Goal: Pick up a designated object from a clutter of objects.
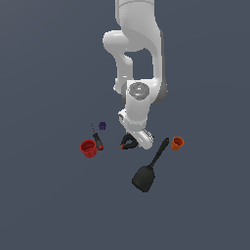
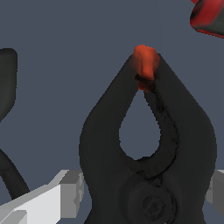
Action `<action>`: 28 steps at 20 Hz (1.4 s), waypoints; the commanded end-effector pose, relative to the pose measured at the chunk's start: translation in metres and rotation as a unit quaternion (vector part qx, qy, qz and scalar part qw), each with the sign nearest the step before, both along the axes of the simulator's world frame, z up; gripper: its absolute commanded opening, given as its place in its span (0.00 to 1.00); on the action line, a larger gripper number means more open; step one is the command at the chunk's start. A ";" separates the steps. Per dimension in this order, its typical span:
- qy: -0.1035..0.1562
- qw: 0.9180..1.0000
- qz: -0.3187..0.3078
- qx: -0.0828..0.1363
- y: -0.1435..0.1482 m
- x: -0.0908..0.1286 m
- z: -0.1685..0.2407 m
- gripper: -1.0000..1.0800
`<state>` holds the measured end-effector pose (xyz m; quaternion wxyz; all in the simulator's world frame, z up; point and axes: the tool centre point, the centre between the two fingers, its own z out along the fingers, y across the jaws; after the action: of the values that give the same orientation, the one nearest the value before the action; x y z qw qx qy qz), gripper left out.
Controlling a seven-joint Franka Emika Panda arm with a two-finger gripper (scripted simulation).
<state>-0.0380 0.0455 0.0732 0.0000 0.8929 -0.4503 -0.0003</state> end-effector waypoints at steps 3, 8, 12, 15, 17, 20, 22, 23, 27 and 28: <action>-0.001 1.000 0.000 0.000 0.012 0.005 0.038 0.00; -0.001 1.000 0.000 -0.001 0.028 0.010 0.087 0.00; -0.001 1.000 0.000 -0.001 0.041 0.015 0.126 0.00; -0.001 1.000 0.000 -0.001 0.051 0.019 0.156 0.00; -0.001 1.000 0.000 -0.001 0.057 0.021 0.175 0.00; -0.001 1.000 0.000 -0.001 0.067 0.025 0.205 0.00; -0.001 1.000 0.000 -0.001 0.074 0.028 0.224 0.00; -0.001 1.000 0.000 -0.001 0.077 0.030 0.234 0.00; -0.001 1.000 0.000 -0.001 0.090 0.036 0.272 0.00; -0.001 1.000 0.000 -0.001 0.093 0.037 0.281 0.00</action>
<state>-0.0030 0.1340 0.3393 0.0007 0.8928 -0.4504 0.0003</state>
